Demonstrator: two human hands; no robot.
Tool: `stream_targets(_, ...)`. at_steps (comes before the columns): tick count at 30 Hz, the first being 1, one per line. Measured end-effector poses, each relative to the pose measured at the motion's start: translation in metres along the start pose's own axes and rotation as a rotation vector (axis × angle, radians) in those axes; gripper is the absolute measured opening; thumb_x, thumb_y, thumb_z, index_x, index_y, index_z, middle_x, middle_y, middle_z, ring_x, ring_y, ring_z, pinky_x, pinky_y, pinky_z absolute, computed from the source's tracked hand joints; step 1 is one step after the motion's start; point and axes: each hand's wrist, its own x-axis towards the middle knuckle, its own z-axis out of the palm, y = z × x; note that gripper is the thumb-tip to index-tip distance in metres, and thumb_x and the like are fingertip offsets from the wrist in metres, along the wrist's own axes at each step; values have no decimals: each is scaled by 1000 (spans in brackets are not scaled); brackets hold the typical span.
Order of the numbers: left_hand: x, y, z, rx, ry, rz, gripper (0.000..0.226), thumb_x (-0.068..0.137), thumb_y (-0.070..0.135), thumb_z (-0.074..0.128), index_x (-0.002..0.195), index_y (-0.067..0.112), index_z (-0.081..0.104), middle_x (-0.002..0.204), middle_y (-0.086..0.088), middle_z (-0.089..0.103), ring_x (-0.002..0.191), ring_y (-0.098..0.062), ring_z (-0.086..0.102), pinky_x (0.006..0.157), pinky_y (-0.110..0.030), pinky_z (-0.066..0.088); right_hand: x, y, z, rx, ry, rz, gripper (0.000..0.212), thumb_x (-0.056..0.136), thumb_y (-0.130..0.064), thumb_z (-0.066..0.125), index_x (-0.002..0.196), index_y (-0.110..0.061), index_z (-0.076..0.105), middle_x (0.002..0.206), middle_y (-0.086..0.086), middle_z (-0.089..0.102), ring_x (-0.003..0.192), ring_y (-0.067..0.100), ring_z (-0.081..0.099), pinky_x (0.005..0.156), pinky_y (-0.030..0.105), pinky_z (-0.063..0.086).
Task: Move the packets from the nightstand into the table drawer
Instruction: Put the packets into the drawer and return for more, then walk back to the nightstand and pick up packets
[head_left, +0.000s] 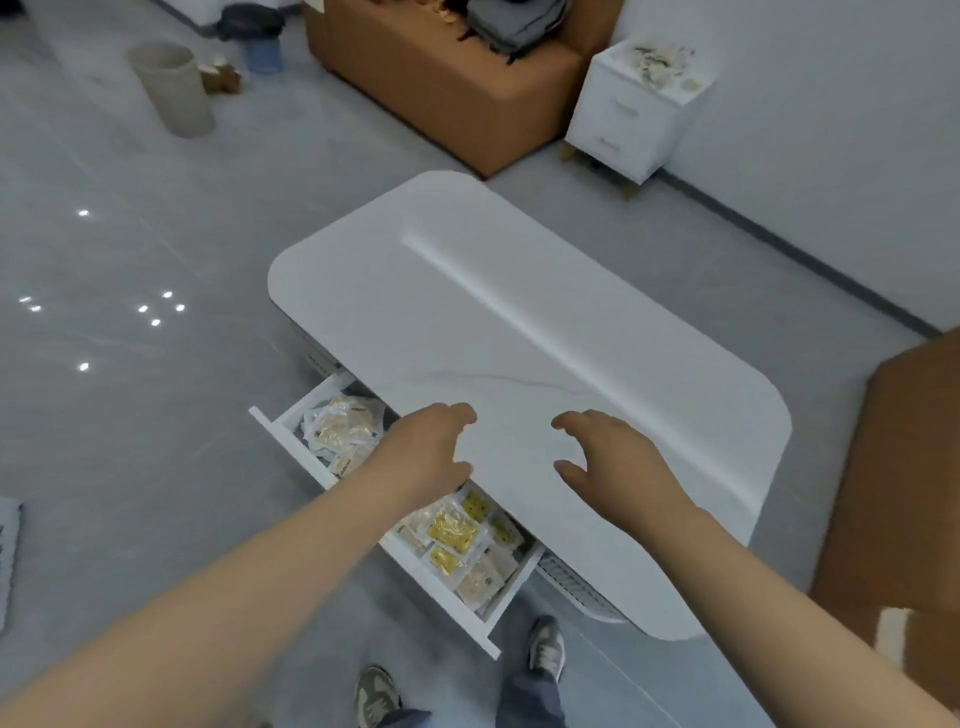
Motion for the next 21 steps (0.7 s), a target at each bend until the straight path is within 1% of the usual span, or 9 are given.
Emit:
stream_targets(2, -9, 40, -23, 78, 7, 99, 59, 89, 29, 61, 142, 23, 36, 139, 1, 45, 120, -18, 50, 98, -29, 42, -33, 11, -36, -9, 42, 47, 42, 93, -29, 51, 135, -27, 43, 127, -7, 54, 114, 15, 52, 90, 28, 44)
stream_targets(5, -23, 102, -48, 163, 19, 253, 58, 90, 33, 59, 142, 24, 35, 140, 2, 44, 123, -17, 48, 97, -27, 39, -86, 31, -82, -9, 116, 129, 42, 93, -30, 52, 134, -28, 44, 127, -8, 54, 114, 13, 52, 91, 26, 43)
stream_targets(9, -50, 184, -64, 222, 54, 424, 56, 90, 35, 60, 140, 26, 37, 139, 6, 45, 124, -15, 47, 100, -26, 39, -157, 60, -137, -36, 185, 211, 42, 93, -34, 51, 134, -31, 43, 128, -10, 52, 115, 11, 51, 91, 26, 43)
stream_targets(13, -81, 259, -70, 253, 141, 577, 53, 89, 33, 59, 138, 28, 40, 137, 8, 46, 124, -13, 46, 102, -25, 38, -227, 91, -185, -82, 284, 259, 45, 92, -37, 53, 135, -32, 42, 132, -11, 51, 117, 10, 51, 96, 26, 42)
stream_targets(17, -124, 336, -65, 282, 219, 713, 50, 90, 36, 58, 136, 31, 40, 135, 12, 47, 122, -10, 46, 98, -22, 37, -308, 119, -226, -126, 397, 298, 46, 90, -39, 54, 134, -33, 42, 130, -11, 52, 118, 9, 50, 98, 24, 41)
stream_targets(19, -149, 375, -59, 258, 255, 771, 49, 89, 38, 58, 135, 33, 41, 133, 15, 48, 120, -7, 46, 95, -20, 37, -355, 135, -243, -141, 445, 318, 46, 90, -40, 55, 134, -34, 43, 129, -12, 52, 117, 8, 51, 96, 22, 41)
stream_targets(21, -171, 410, -48, 220, 280, 819, 48, 90, 39, 58, 134, 34, 42, 130, 19, 48, 119, -3, 46, 89, -15, 35, -401, 151, -258, -166, 489, 331, 45, 89, -40, 55, 132, -35, 43, 128, -13, 52, 117, 7, 50, 96, 22, 40)
